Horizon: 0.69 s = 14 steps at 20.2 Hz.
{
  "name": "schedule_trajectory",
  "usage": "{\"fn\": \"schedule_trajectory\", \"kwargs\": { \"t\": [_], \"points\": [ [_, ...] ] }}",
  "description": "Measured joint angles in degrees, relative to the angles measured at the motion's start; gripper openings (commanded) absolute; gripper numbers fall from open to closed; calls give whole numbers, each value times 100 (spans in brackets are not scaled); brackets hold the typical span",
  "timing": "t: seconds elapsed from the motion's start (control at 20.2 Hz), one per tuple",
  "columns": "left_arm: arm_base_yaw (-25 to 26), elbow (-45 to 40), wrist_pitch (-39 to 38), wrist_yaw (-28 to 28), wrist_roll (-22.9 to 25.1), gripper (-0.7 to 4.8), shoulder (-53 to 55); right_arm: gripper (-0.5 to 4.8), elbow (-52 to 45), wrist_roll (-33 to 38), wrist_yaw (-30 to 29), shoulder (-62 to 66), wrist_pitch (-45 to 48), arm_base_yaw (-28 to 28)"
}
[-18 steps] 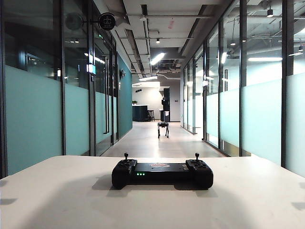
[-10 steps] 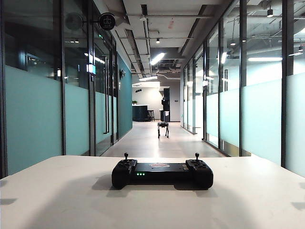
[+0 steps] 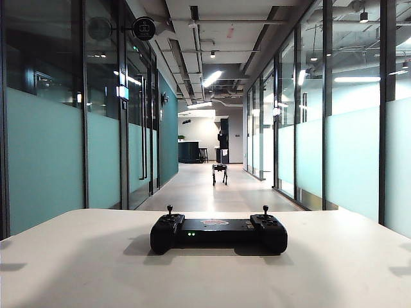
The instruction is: Push the left joystick on the remote control sitting on the white table backward to make the robot dog back up in a straight line until it returns close to you.
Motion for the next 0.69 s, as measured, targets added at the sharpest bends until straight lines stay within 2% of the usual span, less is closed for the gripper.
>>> {"fn": "schedule_trajectory", "kwargs": {
  "t": [0.35,0.54,0.69],
  "points": [
    [0,236,63,0,0,-5,212,-5,431,0,13,164,-61,2],
    [0,409,603,0,4,-5,846,-5,660,0,15,654,149,4],
    [-11,525,1154,2,4,-5,1683,-5,820,0,-22,1322,651,11]
  ]
}}
